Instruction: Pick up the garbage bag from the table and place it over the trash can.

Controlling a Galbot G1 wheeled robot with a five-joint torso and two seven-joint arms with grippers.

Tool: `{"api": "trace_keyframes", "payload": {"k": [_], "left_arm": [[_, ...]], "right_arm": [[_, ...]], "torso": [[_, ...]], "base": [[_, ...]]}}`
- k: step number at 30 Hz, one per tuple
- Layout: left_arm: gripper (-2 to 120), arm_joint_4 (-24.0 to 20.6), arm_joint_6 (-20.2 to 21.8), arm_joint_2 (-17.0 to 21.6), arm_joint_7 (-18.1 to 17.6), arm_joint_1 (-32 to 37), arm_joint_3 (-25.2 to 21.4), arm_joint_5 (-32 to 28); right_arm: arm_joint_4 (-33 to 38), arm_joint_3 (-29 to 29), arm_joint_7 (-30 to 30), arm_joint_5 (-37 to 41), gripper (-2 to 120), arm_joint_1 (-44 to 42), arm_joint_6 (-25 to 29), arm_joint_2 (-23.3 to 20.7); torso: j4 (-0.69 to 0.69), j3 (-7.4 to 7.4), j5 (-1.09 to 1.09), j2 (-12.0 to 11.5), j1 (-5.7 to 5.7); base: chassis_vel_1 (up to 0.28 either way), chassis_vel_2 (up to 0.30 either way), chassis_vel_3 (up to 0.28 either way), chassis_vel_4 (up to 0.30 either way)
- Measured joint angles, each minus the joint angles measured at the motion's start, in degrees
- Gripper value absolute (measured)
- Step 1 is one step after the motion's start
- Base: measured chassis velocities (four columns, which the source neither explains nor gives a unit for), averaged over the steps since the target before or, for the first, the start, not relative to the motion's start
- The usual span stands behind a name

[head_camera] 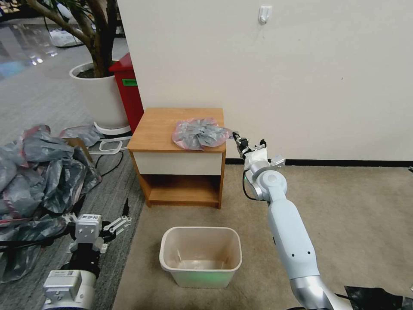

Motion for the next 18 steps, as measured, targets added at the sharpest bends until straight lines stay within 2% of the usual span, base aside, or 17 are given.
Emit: {"api": "trace_keyframes", "payload": {"k": [4, 9, 12, 13, 16, 18], "left_arm": [[100, 0.13, -0.26, 0.17, 0.01, -0.13, 0.18, 0.06], [100, 0.13, -0.31, 0.58, 0.02, 0.06, 0.1, 0.06], [100, 0.34, -0.34, 0.91, 0.05, -0.27, 0.21, 0.02], [100, 0.34, -0.34, 0.91, 0.05, -0.27, 0.21, 0.02], [100, 0.58, -0.34, 0.93, 0.25, -0.51, 0.64, 0.02], [100, 0.61, -0.34, 0.93, 0.3, -0.51, 0.65, 0.02]], "right_arm": [[9.67, -1.6, 3.87, -1.18, 0, -6.82, -0.04, -1.86], [15.82, -2.32, 5.26, -2.01, 0, -12.88, 0.27, -2.79], [24.12, -3.74, 7.77, -2.01, 0, -22.06, 0.5, -3.11], [24.12, -3.74, 7.77, -2.01, 0, -22.06, 0.5, -3.11], [31.01, -6.09, 9.19, -2.06, 0, -30.47, 0.29, -3.37], [32.67, -6.95, 9.73, -2.08, 0, -32.79, 0.24, -3.6]], "torso": [[-0.01, 0.0, 0.01, 0.0, 0.0], [-0.03, -0.01, 0.01, 0.0, 0.0], [-0.02, -0.01, 0.01, 0.0, 0.0], [-0.02, -0.01, 0.01, 0.0, 0.0], [-0.01, 0.0, 0.0, 0.0, 0.0], [-0.02, -0.01, 0.0, 0.0, 0.0]], "base": [[0.0, 0.0, 0.0, 0.0], [0.0, 0.0, 0.0, 0.0], [0.0, 0.0, 0.0, 0.0], [0.0, 0.0, 0.0, 0.0], [0.0, 0.0, 0.0, 0.0], [0.0, 0.0, 0.0, 0.0]]}}
